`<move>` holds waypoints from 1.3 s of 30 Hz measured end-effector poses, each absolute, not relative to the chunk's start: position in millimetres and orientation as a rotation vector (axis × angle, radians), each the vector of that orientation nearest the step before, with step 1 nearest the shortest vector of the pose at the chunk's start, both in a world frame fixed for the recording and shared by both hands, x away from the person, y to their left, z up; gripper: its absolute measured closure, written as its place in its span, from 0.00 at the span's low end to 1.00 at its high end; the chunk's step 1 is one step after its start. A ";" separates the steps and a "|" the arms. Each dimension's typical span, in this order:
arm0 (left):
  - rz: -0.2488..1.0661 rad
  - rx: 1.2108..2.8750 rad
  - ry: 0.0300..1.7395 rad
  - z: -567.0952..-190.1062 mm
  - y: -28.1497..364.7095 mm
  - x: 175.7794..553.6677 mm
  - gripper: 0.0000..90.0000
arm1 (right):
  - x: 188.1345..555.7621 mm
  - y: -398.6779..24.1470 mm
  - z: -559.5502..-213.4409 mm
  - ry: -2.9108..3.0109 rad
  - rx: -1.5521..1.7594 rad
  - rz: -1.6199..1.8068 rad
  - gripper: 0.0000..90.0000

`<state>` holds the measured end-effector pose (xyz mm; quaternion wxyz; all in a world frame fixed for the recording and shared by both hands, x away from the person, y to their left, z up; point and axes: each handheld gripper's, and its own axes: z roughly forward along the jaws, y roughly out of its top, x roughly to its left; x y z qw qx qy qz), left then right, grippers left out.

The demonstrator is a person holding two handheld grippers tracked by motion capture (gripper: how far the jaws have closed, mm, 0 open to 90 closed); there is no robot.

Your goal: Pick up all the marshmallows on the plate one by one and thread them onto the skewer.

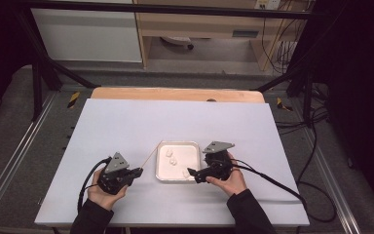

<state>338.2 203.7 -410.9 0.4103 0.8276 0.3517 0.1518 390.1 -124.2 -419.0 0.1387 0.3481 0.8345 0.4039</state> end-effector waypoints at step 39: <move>0.375 2.081 0.880 -416.6 202.0 337.9 0.99 | 386.4 -99.4 -452.0 2.513 0.967 1.160 0.70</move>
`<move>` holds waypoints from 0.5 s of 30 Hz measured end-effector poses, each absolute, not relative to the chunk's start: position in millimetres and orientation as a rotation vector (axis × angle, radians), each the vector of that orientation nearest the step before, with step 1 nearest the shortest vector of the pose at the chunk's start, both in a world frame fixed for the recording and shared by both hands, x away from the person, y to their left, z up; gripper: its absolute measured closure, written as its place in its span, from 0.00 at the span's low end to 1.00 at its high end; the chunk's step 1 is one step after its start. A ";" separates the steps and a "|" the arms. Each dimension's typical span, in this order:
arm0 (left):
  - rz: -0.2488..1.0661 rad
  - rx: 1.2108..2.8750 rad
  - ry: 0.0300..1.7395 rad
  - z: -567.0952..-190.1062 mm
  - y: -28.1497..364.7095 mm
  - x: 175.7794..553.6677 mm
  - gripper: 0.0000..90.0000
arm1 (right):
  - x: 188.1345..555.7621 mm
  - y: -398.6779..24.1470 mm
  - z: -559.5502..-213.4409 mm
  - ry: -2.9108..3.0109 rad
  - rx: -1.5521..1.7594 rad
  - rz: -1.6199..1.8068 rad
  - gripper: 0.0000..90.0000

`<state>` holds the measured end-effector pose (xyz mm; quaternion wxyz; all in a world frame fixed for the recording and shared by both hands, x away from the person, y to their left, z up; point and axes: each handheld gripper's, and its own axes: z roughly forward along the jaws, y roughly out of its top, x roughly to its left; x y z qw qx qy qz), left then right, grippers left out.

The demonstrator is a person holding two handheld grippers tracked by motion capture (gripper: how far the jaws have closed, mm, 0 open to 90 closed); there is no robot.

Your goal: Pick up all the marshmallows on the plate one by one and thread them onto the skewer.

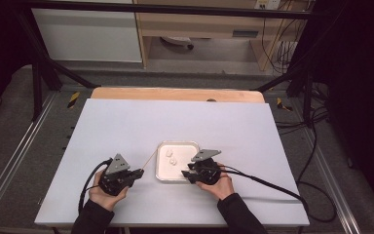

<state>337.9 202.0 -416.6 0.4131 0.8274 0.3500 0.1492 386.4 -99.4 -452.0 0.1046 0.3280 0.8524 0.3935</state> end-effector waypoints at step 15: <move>0.375 2.076 0.876 -417.5 200.4 337.2 0.99 | 385.2 -100.8 -450.9 2.513 0.933 1.153 0.81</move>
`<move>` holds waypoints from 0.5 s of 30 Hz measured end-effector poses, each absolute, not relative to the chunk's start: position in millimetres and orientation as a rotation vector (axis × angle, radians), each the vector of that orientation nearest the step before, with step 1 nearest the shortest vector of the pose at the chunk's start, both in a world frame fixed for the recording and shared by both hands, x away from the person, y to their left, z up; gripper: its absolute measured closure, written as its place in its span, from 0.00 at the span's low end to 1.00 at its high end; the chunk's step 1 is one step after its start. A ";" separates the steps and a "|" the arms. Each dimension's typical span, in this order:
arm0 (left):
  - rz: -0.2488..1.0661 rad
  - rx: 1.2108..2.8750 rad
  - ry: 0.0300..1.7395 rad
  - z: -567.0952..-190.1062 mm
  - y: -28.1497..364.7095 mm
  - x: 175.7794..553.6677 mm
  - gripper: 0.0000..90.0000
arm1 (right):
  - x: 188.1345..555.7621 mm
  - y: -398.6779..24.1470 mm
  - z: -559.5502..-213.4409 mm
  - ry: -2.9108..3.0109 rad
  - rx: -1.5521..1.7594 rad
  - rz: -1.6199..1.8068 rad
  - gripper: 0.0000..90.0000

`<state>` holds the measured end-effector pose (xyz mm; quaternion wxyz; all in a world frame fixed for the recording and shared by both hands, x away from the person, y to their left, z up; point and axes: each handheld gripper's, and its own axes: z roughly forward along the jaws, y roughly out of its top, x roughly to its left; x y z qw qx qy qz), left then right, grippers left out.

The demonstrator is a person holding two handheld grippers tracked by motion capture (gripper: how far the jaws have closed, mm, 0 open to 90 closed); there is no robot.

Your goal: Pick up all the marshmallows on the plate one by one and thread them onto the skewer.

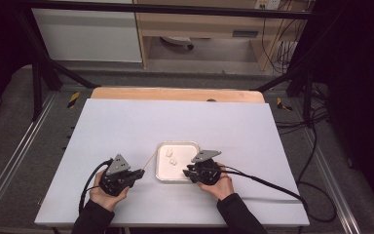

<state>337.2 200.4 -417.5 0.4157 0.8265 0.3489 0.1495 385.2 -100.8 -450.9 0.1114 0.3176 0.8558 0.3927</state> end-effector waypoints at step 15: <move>0.378 2.058 0.853 -417.2 192.3 333.6 0.99 | 382.5 -121.3 -405.8 2.413 0.941 1.378 0.82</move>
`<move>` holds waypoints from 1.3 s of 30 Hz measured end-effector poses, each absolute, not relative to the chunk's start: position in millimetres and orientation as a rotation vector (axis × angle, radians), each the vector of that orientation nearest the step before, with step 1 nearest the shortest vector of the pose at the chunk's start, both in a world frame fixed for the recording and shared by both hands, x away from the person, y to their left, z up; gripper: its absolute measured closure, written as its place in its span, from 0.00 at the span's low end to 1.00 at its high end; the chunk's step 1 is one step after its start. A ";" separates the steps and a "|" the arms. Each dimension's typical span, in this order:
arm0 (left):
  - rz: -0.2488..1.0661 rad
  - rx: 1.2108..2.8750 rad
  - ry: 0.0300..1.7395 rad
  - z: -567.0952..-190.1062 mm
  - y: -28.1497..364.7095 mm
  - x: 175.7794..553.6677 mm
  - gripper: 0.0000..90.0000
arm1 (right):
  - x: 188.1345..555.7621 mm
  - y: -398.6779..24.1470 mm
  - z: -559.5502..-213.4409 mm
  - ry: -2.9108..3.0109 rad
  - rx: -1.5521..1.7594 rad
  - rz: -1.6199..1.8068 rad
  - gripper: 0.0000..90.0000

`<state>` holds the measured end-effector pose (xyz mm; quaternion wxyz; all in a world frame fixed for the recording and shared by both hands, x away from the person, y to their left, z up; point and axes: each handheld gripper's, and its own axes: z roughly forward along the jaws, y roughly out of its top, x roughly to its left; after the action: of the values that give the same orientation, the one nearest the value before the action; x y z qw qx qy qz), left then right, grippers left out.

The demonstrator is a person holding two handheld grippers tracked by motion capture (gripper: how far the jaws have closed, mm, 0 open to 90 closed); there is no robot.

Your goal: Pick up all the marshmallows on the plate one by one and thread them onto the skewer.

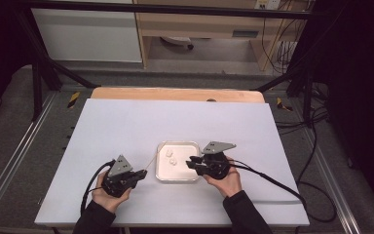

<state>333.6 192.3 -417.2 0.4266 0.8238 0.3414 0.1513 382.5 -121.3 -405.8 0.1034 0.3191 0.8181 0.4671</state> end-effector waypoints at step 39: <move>0.389 2.017 0.747 -418.3 159.7 325.5 0.99 | 401.2 -137.5 -364.9 2.163 1.115 1.905 0.82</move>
<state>325.5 159.7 -418.3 0.4600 0.8194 0.3035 0.1579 401.2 -137.5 -364.9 0.0255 0.3606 0.6996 0.6163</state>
